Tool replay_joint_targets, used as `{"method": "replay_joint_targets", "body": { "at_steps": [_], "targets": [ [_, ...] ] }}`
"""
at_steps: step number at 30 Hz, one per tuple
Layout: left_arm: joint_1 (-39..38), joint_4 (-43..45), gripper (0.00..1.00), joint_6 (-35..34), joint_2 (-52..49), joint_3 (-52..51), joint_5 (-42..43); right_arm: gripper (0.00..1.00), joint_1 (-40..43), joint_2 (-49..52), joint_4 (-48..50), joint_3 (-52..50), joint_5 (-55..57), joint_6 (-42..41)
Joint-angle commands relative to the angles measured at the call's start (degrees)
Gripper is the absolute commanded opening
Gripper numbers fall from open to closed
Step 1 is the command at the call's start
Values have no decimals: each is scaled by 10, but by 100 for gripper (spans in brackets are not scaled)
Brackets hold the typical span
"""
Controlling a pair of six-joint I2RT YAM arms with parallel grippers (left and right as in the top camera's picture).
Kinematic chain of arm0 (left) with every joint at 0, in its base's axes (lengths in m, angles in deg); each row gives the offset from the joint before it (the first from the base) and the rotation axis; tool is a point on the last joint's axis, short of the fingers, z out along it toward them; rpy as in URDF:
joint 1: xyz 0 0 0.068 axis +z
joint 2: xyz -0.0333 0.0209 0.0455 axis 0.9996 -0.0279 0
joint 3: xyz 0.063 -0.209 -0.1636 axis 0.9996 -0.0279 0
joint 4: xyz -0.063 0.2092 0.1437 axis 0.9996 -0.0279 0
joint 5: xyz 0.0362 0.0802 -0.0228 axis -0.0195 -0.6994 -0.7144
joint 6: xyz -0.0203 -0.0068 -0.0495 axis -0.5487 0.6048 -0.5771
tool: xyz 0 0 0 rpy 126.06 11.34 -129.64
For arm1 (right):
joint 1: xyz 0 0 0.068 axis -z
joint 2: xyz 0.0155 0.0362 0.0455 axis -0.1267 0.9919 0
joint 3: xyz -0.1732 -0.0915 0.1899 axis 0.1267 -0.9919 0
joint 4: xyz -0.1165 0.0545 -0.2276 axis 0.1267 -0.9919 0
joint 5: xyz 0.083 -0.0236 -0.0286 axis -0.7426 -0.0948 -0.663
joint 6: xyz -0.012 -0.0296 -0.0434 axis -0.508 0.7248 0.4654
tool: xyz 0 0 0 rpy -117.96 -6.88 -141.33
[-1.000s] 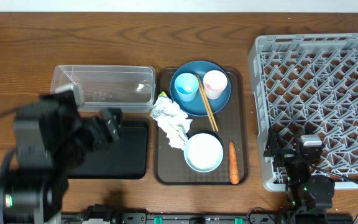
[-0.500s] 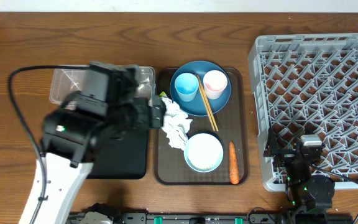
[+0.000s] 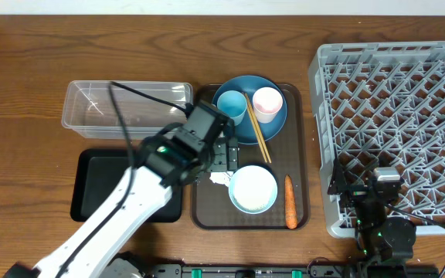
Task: Sort waste into correct bins and load items into the dishwasher rack
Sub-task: 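Close the left gripper on the white tissue on the brown tray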
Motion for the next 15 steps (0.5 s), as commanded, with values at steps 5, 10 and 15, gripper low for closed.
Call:
{"method": "replay_joint_targets", "body": {
  "at_steps": [5, 10, 15],
  "targets": [
    [-1, 31, 87, -44, -92, -26, -16, 99, 1, 0, -2, -1, 0, 3],
    [-1, 38, 87, -50, -155, -26, -16, 99, 1, 0, -2, -1, 0, 3],
    [-1, 68, 87, -50, -199, -26, -16, 99, 1, 0, -2, -1, 0, 3]
  ]
}}
